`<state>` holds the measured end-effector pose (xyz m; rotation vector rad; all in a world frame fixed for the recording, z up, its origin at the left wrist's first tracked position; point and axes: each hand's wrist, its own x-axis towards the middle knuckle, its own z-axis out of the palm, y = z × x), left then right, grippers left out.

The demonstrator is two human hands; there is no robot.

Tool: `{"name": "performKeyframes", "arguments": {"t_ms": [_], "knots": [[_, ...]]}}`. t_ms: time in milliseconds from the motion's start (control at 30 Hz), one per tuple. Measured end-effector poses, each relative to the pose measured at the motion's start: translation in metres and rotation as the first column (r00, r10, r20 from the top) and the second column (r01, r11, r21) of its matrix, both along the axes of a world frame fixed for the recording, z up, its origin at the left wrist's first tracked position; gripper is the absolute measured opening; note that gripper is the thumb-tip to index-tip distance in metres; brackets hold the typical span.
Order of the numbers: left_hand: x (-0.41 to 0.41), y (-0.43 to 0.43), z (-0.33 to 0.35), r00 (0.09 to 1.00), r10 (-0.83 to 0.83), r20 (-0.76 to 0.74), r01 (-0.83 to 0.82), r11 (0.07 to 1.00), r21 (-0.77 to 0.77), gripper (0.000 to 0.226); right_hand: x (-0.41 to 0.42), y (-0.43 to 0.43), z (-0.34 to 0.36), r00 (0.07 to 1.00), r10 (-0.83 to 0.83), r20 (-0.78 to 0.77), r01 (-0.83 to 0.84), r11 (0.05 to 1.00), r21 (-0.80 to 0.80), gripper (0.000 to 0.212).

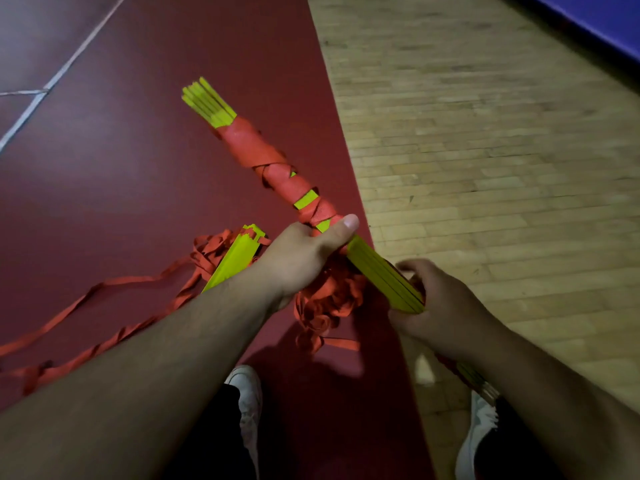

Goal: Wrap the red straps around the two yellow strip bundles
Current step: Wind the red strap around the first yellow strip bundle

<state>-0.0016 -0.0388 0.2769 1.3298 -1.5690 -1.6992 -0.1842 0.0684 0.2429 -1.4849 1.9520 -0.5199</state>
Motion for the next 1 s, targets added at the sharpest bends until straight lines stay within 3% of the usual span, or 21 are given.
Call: {"name": "performKeyframes", "arguments": {"t_ms": [67, 200, 267, 367, 467, 567, 633, 767, 867, 1000], "knots": [[0.0, 0.004, 0.01, 0.995, -0.089, -0.044, 0.087, 0.995, -0.048, 0.035, -0.009, -0.002, 0.002, 0.99, 0.06, 0.129, -0.073, 0.992, 0.1, 0.035], [-0.001, 0.009, 0.02, 0.975, -0.206, -0.082, 0.2, 0.977, -0.076, 0.033, -0.014, 0.002, 0.004, 0.845, 0.046, 0.533, -0.214, 0.942, 0.257, 0.059], [-0.001, 0.01, 0.022, 0.97, -0.234, -0.057, 0.23, 0.97, -0.072, 0.038, -0.013, 0.005, 0.005, 0.774, 0.017, 0.633, -0.262, 0.919, 0.296, 0.051], [0.002, 0.006, 0.019, 0.97, -0.237, -0.055, 0.231, 0.969, -0.087, 0.041, -0.011, 0.004, 0.009, 0.789, 0.037, 0.613, -0.225, 0.946, 0.234, 0.028], [0.007, -0.003, 0.011, 0.965, -0.257, -0.059, 0.251, 0.964, -0.09, 0.055, -0.013, 0.002, 0.013, 0.854, 0.061, 0.517, -0.148, 0.98, 0.129, 0.027], [0.012, -0.008, 0.011, 0.925, -0.374, -0.069, 0.362, 0.921, -0.141, 0.045, -0.015, 0.002, 0.01, 0.898, 0.068, 0.435, -0.119, 0.989, 0.091, 0.03], [0.015, -0.012, 0.011, 0.901, -0.433, 0.01, 0.428, 0.887, -0.174, 0.039, -0.017, 0.003, 0.009, 0.911, 0.052, 0.41, -0.093, 0.992, 0.082, 0.032], [0.025, -0.02, 0.002, 0.886, -0.443, 0.136, 0.458, 0.881, -0.114, 0.021, -0.023, 0.002, 0.007, 0.938, -0.008, 0.346, -0.013, 0.998, 0.057, 0.03], [0.025, -0.021, -0.002, 0.891, -0.411, 0.192, 0.437, 0.892, -0.115, 0.032, -0.025, -0.001, 0.004, 0.961, -0.081, 0.266, 0.077, 0.997, 0.027, 0.026], [0.012, -0.011, 0.003, 0.917, -0.345, 0.199, 0.373, 0.919, -0.125, 0.04, -0.019, -0.002, -0.002, 0.983, -0.077, 0.164, 0.071, 0.997, 0.044, 0.021]]}}
